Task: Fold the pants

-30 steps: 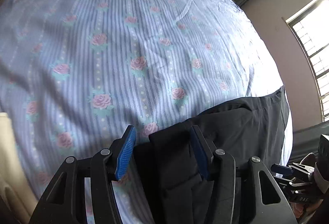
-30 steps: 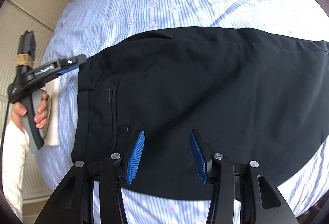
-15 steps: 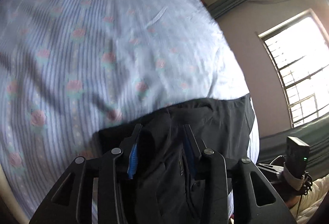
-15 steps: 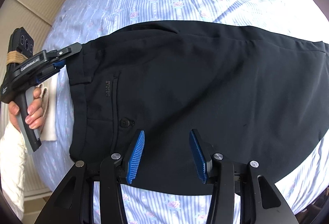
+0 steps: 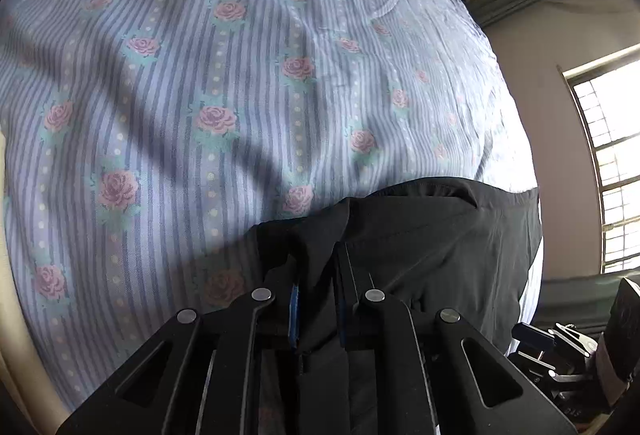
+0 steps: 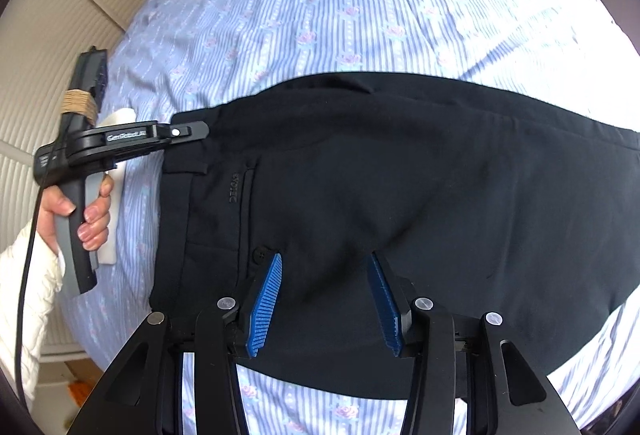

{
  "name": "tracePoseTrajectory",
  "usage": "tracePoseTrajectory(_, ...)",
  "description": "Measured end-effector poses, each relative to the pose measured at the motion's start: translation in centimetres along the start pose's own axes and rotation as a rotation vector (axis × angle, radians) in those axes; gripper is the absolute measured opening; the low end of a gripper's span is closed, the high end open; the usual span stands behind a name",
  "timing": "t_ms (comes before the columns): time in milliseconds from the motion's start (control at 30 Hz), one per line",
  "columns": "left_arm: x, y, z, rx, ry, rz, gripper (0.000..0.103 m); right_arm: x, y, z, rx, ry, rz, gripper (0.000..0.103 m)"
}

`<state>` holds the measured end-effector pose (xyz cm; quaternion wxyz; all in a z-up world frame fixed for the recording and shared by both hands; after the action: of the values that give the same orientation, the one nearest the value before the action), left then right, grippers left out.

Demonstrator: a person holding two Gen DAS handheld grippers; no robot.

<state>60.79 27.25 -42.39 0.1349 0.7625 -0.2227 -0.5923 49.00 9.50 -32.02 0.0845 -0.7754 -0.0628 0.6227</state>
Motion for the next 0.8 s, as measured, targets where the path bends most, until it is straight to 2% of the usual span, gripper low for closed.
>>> tracePoseTrajectory(100,-0.3,-0.1,-0.1,-0.029,-0.015,-0.042,0.025,-0.5,0.6,-0.4,0.025,0.012,0.005,0.046)
tracePoseTrajectory(133,-1.2,-0.1,-0.2,-0.028,-0.013,-0.101,0.037,-0.8,0.9,-0.4,0.038,0.015,0.003,0.046)
tracePoseTrajectory(167,-2.4,-0.3,-0.4,-0.002,0.001,-0.201,0.048,-1.2,1.3,-0.5,0.048,0.02,0.006,0.046)
tracePoseTrajectory(200,-3.8,0.0,-0.7,0.036,0.026,-0.272,0.05,-1.7,1.7,-0.6,0.061,0.03,0.011,0.047)
tracePoseTrajectory(267,-6.4,1.5,-1.1,0.104,0.065,-0.306,0.05,-2.8,2.6,-0.7,0.082,0.055,0.009,0.047)
tracePoseTrajectory(333,-9.1,4.1,-1.0,0.175,0.092,-0.304,0.052,-4.1,3.7,-0.5,0.102,0.078,0.013,0.051)
tracePoseTrajectory(433,-12.2,9.0,-0.9,0.283,0.135,-0.3,0.055,-6.8,5.8,0.1,0.12,0.115,0.008,0.051)
tracePoseTrajectory(533,-14.8,14.9,-0.5,0.37,0.188,-0.256,0.059,-10.0,8.0,1.3,0.145,0.156,0.004,0.051)
tracePoseTrajectory(700,-16.4,25.1,-0.5,0.492,0.225,-0.195,0.059,-16.0,11.8,3.0,0.197,0.256,-0.02,0.051)
tracePoseTrajectory(800,-16.7,29.8,-0.3,0.521,0.238,-0.145,0.064,-19.7,13.9,3.8,0.233,0.336,-0.035,0.051)
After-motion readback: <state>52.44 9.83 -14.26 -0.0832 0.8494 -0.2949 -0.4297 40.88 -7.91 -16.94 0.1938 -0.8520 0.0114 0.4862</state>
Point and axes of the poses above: each gripper's, at about its wrist camera, not at the fingertips, and x roughly the way its jaws point, y to its right, z to its underside, the point moved 10 cm from there along x, roughly the way its jaws point, and after that the axes turned 9 degrees about x, right-handed, at the moved point
